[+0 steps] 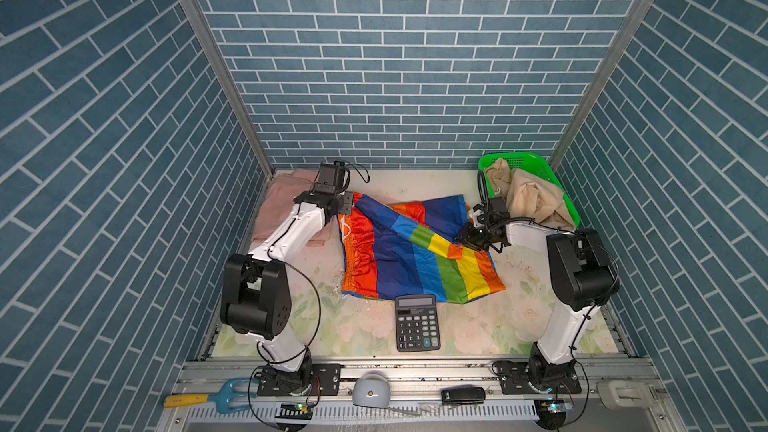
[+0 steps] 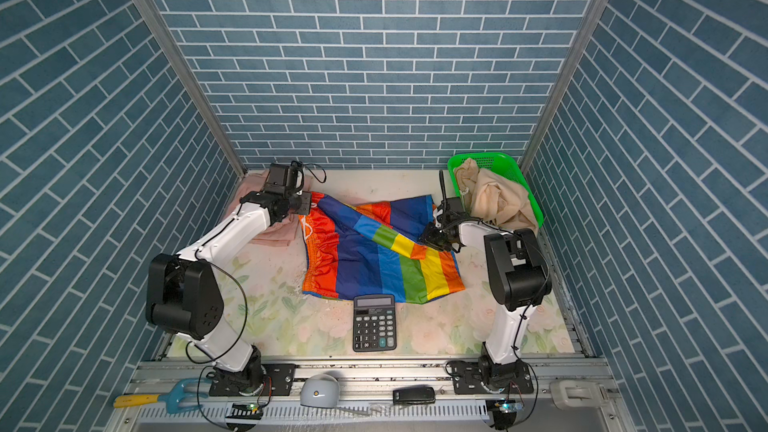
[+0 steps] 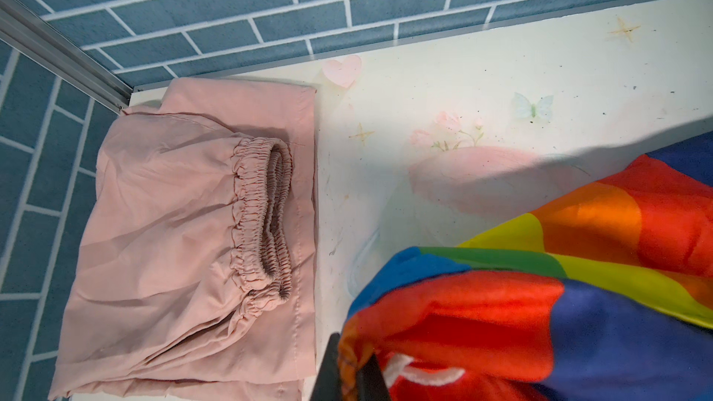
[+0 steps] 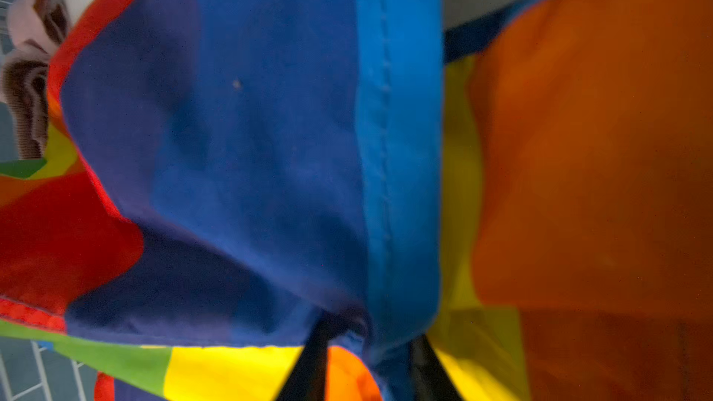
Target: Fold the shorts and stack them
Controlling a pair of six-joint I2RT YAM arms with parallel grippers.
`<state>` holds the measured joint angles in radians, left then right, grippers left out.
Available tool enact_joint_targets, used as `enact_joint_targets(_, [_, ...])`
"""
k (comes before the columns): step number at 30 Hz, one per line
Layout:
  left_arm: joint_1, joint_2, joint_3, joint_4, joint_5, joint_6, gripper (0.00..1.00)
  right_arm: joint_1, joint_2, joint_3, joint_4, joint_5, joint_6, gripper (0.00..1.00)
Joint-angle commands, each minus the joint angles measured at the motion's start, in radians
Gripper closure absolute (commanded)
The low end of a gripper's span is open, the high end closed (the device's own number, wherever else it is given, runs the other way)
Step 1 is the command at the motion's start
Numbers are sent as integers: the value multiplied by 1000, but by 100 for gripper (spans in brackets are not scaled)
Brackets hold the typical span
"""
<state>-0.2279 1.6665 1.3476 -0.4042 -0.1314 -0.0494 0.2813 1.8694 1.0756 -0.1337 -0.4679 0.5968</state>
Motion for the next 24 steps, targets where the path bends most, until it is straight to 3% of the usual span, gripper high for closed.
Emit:
enact_joint_targets(1, [-5, -24, -11, 18, -15, -2, 100, 4, -4, 16, 121, -73, 81, 82])
enact_joint_targets(5, [16, 14, 3, -12, -88, -36, 100, 4, -87, 52, 83, -49, 43, 99])
enact_joint_targets(9, [85, 80, 58, -66, -65, -114, 100, 4, -195, 41, 51, -61, -9, 100])
enact_joint_targets(14, [188, 149, 66, -63, 45, -246, 100, 26, -303, -79, 62, -112, -71, 100])
enact_joint_targets(20, [251, 187, 12, 15, 141, -351, 100, 38, -304, -235, 56, -92, -84, 100])
enact_joint_targets(21, [251, 186, 5, 24, 143, -354, 100, 39, -302, -249, 48, -91, -86, 97])
enact_joint_targets(24, [251, 173, -15, 48, 157, -357, 100, 38, -323, -267, 20, -103, -105, 72])
